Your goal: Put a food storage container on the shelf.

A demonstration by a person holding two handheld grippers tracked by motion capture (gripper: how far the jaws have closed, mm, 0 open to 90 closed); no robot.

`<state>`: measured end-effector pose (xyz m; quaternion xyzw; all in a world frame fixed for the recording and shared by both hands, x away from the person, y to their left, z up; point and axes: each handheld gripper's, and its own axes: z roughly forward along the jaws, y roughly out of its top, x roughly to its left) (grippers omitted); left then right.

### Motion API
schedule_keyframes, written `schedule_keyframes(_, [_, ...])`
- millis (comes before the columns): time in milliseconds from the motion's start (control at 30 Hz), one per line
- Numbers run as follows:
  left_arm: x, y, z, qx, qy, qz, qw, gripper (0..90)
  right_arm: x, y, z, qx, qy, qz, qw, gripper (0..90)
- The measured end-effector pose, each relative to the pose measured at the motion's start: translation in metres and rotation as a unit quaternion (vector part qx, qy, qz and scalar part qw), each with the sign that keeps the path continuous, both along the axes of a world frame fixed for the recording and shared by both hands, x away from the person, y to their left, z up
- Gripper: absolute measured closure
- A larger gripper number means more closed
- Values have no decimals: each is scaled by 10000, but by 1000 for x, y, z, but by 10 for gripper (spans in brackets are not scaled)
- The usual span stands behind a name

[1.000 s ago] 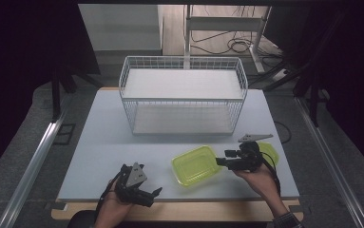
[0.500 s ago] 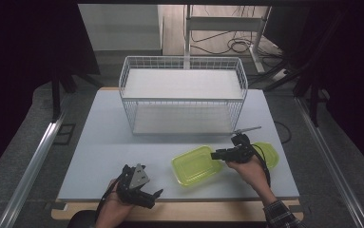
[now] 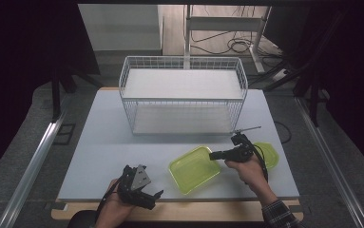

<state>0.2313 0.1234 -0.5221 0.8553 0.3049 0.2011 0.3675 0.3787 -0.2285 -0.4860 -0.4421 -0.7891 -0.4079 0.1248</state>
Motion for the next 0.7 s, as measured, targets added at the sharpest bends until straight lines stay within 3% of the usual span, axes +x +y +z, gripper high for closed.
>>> schedule_keyframes(133, [0,0,0,-1,-14,-3,10000,22,-2,-2,5,373,88,-24,9993,808])
schedule_keyframes(500, [-1,0,0,12,-35,-5,10000,22,-5,-4,13,520,-42,-84,9986,817])
schedule_keyframes(700, [-1,0,0,23,-39,-10,10000,22,-5,-6,14,628,7,-106,9980,820])
